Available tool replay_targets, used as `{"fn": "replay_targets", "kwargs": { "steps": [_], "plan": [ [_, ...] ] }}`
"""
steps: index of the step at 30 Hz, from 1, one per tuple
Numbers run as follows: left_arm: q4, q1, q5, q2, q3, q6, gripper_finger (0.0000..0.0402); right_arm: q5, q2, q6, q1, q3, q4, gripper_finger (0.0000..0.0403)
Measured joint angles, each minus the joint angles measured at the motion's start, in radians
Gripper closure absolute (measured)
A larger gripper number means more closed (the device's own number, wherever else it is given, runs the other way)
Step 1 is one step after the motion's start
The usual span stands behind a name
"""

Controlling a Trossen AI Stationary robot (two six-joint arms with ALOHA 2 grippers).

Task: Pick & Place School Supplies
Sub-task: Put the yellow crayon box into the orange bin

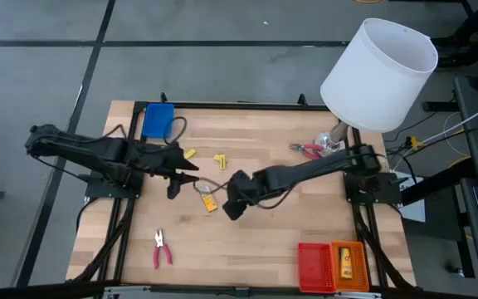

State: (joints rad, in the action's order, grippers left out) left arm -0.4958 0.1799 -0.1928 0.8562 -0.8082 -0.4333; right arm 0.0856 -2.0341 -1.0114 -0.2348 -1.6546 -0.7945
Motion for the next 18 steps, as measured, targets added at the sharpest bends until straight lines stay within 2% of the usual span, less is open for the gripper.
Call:
{"fn": "replay_targets", "kwargs": {
  "steps": [4,11,18],
  "plan": [
    [-0.031,0.024,-0.025,-0.047,0.0,-0.019,0.0235,0.022,-0.061,0.002,0.002,0.001,-0.038,0.0219],
    [-0.063,0.029,-0.024,-0.067,0.0,-0.065,0.0235,0.198,-0.07,-0.022,0.006,0.001,-0.035,0.0191],
    [-0.045,0.029,-0.023,-0.067,0.0,-0.092,0.0235,0.188,-0.083,-0.09,0.053,0.0,-0.033,0.0161]
  ]
}}
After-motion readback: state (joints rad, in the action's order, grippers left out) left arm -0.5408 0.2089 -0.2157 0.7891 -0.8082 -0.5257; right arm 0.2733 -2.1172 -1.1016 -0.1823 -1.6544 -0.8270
